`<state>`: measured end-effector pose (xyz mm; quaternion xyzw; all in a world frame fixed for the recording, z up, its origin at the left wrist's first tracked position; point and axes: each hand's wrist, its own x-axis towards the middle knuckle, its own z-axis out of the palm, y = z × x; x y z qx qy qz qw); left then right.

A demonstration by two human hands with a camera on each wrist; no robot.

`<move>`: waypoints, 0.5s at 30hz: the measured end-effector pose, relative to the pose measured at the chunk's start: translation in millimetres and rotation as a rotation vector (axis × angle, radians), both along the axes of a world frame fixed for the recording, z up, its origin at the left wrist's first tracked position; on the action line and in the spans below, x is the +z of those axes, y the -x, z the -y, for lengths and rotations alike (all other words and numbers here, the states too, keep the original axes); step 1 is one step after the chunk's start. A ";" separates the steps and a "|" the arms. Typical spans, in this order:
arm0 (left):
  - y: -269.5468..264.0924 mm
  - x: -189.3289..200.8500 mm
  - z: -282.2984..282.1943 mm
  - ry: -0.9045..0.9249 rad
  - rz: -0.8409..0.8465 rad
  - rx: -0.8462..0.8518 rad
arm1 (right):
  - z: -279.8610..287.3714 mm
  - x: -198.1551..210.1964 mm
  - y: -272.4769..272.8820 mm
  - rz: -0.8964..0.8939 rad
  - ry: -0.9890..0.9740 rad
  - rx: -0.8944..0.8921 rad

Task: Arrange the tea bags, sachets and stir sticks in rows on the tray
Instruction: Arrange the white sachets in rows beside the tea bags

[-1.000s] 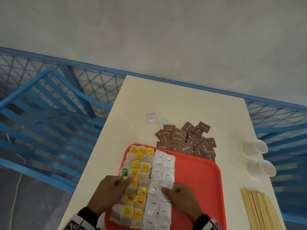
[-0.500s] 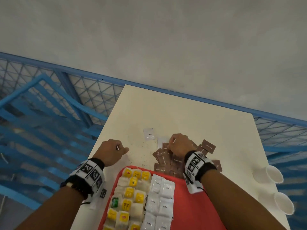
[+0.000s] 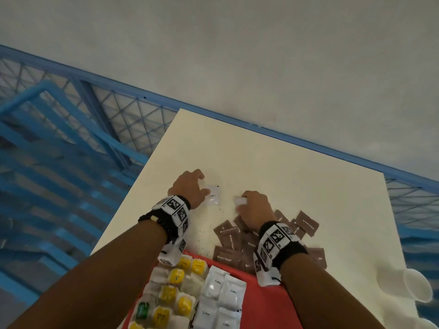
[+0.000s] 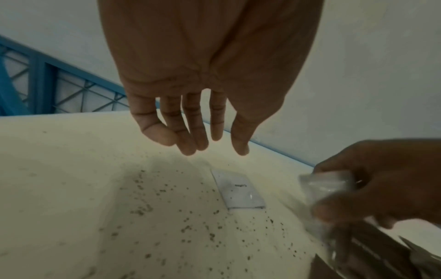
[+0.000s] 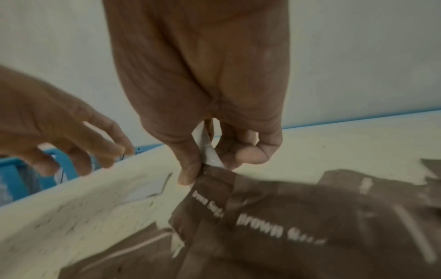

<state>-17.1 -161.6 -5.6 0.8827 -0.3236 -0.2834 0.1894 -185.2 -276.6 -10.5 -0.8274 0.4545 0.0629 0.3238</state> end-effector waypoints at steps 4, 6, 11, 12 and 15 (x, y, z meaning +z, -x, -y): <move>9.3 -13.9 20.5 -0.140 0.102 -0.166 | 19.6 16.5 38.2 0.009 0.107 -0.046; 13.3 -19.6 25.2 -0.205 0.187 -0.227 | 25.7 26.1 61.2 0.027 0.135 -0.067; 19.6 -24.8 29.2 -0.255 0.201 -0.237 | 16.9 39.8 105.8 0.147 0.165 -0.143; 20.0 -23.2 30.7 -0.265 0.171 -0.247 | 12.9 41.7 111.3 0.170 0.152 -0.174; 19.3 -12.5 30.7 -0.198 -0.009 -0.250 | 2.3 46.1 127.6 0.222 0.140 -0.256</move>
